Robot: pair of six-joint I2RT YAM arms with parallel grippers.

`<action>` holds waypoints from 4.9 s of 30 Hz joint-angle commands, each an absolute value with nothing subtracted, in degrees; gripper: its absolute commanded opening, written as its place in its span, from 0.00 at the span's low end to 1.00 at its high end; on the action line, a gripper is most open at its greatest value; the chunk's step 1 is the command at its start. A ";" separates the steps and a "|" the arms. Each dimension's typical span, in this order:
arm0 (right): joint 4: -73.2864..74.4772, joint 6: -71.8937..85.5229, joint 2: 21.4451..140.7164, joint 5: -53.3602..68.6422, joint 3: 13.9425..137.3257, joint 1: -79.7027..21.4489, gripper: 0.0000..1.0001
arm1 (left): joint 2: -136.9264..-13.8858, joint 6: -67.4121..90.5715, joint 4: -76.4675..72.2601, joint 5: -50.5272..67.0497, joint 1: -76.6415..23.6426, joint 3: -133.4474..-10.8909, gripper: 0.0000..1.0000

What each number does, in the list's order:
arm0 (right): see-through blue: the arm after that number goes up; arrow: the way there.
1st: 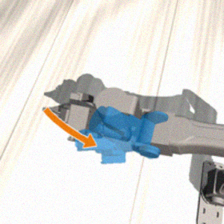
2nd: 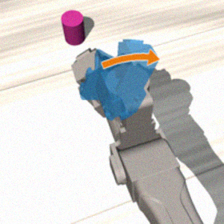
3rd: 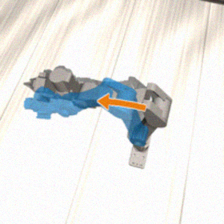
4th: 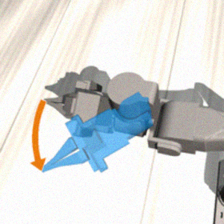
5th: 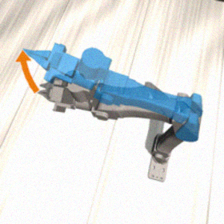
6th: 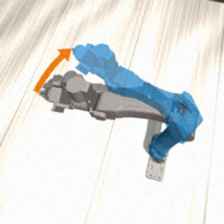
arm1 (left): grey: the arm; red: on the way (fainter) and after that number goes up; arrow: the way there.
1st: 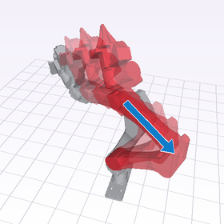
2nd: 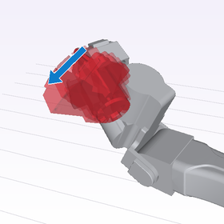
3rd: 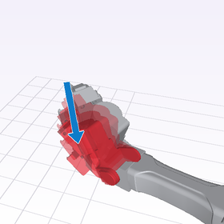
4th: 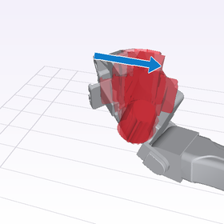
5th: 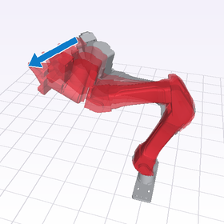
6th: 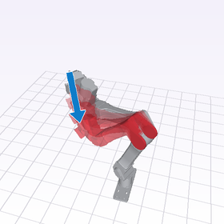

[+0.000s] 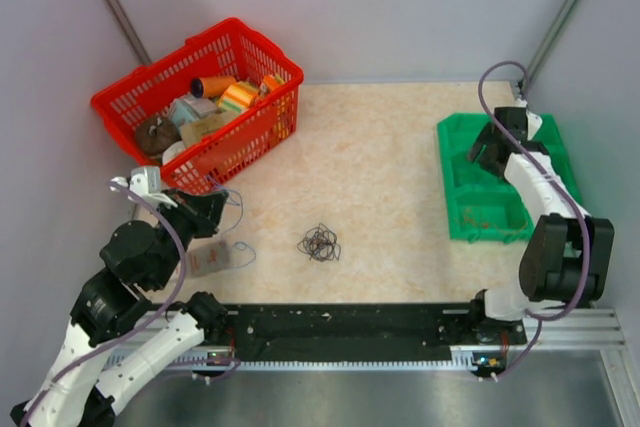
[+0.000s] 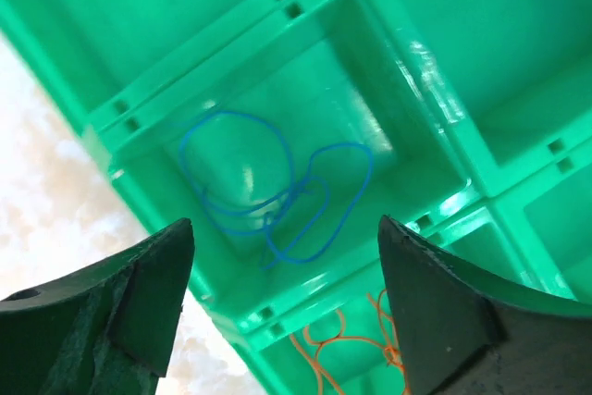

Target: Untangle the cables

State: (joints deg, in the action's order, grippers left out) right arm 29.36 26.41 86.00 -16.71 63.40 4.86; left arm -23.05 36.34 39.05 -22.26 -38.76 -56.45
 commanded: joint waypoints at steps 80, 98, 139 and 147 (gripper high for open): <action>4.65 12.30 53.09 -25.41 59.15 -20.69 0.00 | -17.40 43.86 35.69 -20.48 -38.85 -51.33 0.75; 4.21 26.27 58.44 -36.90 44.13 -1.14 0.00 | -19.86 42.89 34.36 -16.61 -38.93 -51.42 0.75; -10.24 34.09 60.12 22.59 33.43 -28.09 0.62 | -55.55 43.23 9.24 19.16 -39.02 -32.71 0.68; -30.91 34.01 72.23 19.07 26.12 -49.30 0.47 | -55.81 45.71 5.44 16.09 -39.20 -28.12 0.57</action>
